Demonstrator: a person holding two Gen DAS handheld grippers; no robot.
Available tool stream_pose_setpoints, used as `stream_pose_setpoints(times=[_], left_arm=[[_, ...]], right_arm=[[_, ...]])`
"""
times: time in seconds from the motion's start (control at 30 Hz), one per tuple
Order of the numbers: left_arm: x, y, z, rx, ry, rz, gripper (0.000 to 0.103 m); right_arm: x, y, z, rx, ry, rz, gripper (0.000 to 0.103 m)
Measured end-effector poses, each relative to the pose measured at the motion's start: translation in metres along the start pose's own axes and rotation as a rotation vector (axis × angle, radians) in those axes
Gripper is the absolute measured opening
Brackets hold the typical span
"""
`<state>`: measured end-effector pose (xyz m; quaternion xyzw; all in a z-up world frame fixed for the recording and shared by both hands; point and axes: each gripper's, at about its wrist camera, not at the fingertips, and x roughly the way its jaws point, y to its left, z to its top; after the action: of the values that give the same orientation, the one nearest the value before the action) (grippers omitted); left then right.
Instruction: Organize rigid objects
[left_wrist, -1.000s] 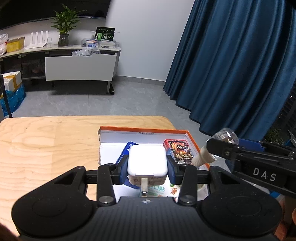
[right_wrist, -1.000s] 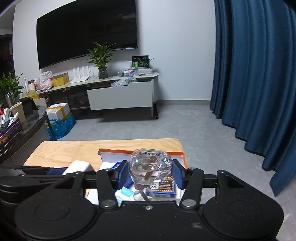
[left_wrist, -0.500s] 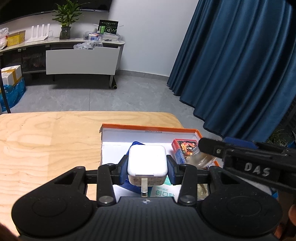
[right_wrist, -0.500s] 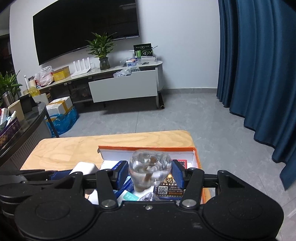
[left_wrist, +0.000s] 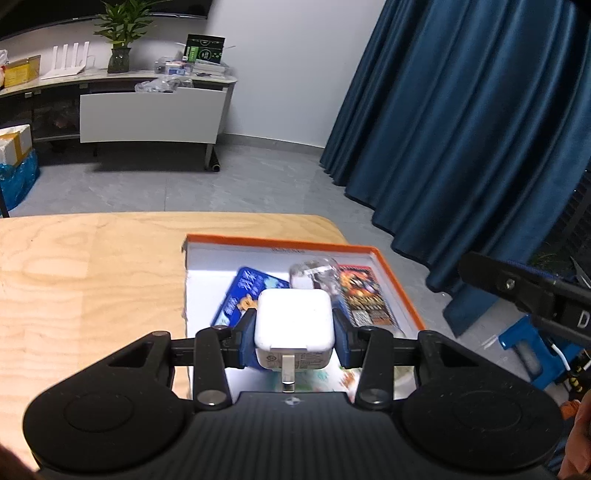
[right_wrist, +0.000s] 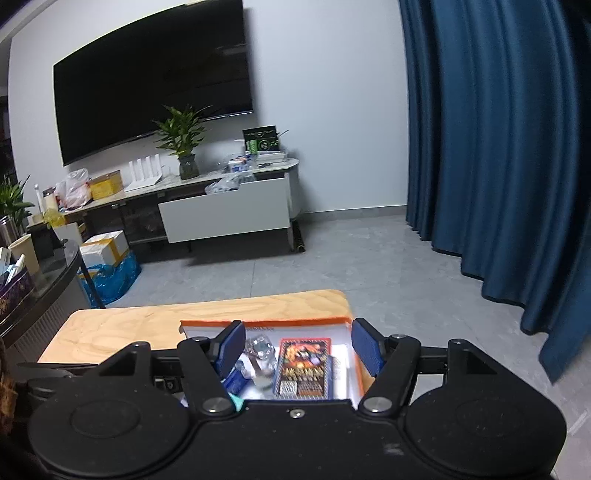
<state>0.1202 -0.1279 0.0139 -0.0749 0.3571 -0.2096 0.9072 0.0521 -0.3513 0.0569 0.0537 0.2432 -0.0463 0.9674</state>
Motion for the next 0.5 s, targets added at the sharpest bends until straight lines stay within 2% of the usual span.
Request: stream_pose_setpoints(times=[0.23,0.43,0.47,0.5], left_arm=[[-0.026,-0.021,-0.035,0.020,0.028,-0.038,0.043],[-0.025,-0.039,-0.049,0.046,0.047,-0.053,0.043],[-0.023,-0.042,-0.050,0.057,0.040,-0.039,0.044],[-0.021,-0.045,-0.051,0.071,0.030,-0.031,0.049]], right_arm=[[-0.027,0.001,-0.023,-0.038,0.025,-0.062,0.079],[-0.046,-0.003,-0.037,-0.012,0.031,-0.080,0.079],[-0.050,-0.003,-0.038,-0.013,0.026,-0.088,0.080],[-0.054,-0.003,-0.038,-0.010,0.021,-0.091,0.080]])
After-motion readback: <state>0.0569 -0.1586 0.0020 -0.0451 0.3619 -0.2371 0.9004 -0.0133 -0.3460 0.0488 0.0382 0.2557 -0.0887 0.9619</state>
